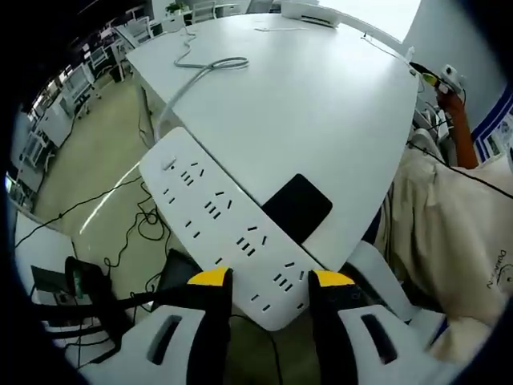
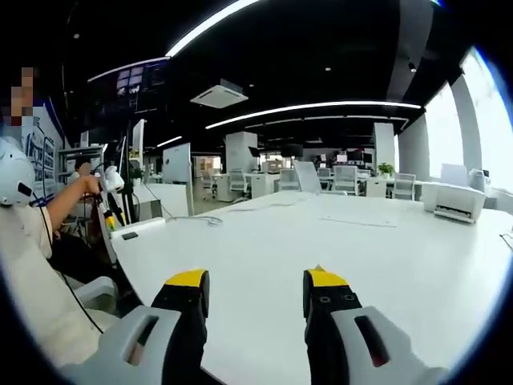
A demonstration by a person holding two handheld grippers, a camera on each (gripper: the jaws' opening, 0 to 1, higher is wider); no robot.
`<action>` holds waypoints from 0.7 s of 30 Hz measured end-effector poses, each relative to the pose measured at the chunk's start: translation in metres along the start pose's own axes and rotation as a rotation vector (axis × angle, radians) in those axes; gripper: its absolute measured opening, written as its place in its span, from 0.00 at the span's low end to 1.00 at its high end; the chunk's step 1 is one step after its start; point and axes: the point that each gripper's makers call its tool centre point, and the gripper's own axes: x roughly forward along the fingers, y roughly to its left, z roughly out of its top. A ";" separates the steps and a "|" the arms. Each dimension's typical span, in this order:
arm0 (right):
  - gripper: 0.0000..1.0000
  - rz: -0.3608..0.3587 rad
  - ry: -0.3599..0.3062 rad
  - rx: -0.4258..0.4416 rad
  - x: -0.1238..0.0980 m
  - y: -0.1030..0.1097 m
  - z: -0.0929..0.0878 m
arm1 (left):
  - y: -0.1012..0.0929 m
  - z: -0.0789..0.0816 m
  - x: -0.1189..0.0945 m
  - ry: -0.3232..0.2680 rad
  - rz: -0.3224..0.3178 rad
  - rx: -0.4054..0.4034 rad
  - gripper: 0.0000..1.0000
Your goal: Pick up the power strip scattered on the table, fix it on the side mounting bracket of the table, and press the switch
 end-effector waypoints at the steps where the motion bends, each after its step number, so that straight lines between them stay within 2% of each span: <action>1: 0.43 -0.001 0.003 0.001 0.000 0.000 -0.001 | 0.000 0.000 0.000 -0.001 0.000 0.002 0.43; 11: 0.43 0.003 0.013 0.000 0.003 0.003 -0.003 | 0.000 0.000 0.000 0.025 0.002 -0.006 0.42; 21: 0.42 0.028 -0.001 -0.004 0.003 0.007 0.006 | 0.001 0.000 0.001 0.050 -0.001 -0.001 0.42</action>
